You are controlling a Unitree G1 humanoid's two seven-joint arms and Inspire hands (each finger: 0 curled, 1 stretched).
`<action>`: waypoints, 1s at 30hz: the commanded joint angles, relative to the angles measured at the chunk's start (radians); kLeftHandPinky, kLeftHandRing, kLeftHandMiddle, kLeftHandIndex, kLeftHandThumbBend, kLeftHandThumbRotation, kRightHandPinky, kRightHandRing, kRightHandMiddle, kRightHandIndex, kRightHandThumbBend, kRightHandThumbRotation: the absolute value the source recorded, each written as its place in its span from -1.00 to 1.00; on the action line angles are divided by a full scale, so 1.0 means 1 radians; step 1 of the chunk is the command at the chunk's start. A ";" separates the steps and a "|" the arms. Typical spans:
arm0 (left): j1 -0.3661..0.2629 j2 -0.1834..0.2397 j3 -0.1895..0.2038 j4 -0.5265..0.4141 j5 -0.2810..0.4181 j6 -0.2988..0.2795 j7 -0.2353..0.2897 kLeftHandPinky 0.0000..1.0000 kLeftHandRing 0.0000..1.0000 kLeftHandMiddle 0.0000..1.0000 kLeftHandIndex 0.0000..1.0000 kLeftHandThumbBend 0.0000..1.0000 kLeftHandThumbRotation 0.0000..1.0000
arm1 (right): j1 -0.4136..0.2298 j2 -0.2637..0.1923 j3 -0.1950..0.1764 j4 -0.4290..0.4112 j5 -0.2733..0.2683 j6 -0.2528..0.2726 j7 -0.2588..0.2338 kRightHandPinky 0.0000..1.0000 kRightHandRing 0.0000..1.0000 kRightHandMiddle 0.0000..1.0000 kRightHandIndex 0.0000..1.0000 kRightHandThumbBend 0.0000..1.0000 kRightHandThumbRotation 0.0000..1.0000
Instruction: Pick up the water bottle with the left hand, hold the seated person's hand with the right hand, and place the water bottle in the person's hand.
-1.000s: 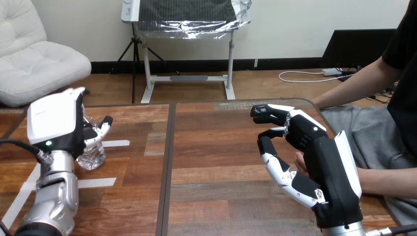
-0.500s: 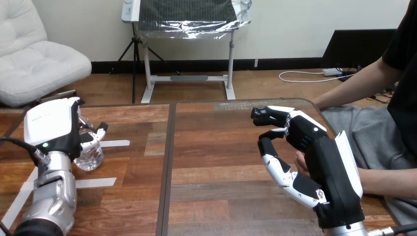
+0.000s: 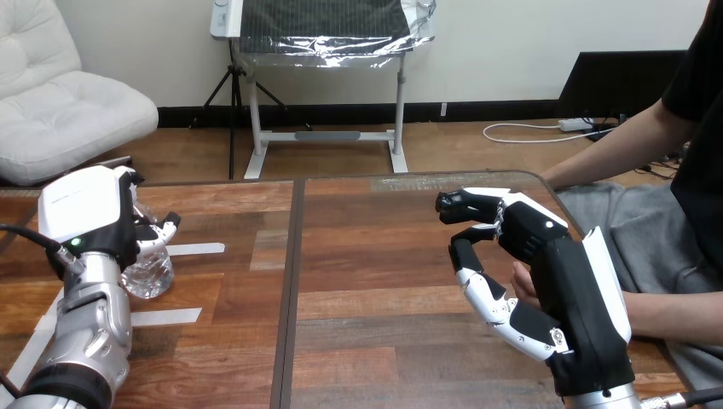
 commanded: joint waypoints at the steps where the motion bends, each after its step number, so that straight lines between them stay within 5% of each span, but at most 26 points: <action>1: -0.054 -0.004 -0.024 0.033 -0.006 -0.004 -0.003 0.16 0.46 0.60 0.55 0.14 -0.10 | -0.064 -0.010 -0.014 -0.033 0.004 -0.019 0.001 0.12 0.36 0.42 0.29 -0.43 -0.78; 23: 0.000 -0.035 0.019 0.005 -0.117 -0.088 0.021 0.24 0.49 0.61 0.58 0.17 -0.06 | -0.080 -0.013 -0.017 -0.027 0.007 -0.031 0.005 0.02 0.26 0.32 0.22 -0.47 -0.96; 30: 0.024 -0.044 0.041 -0.014 -0.167 -0.158 0.076 0.22 0.42 0.52 0.49 0.26 -0.49 | -0.085 -0.013 -0.018 -0.023 0.005 -0.033 0.004 0.01 0.25 0.32 0.22 -0.47 -0.99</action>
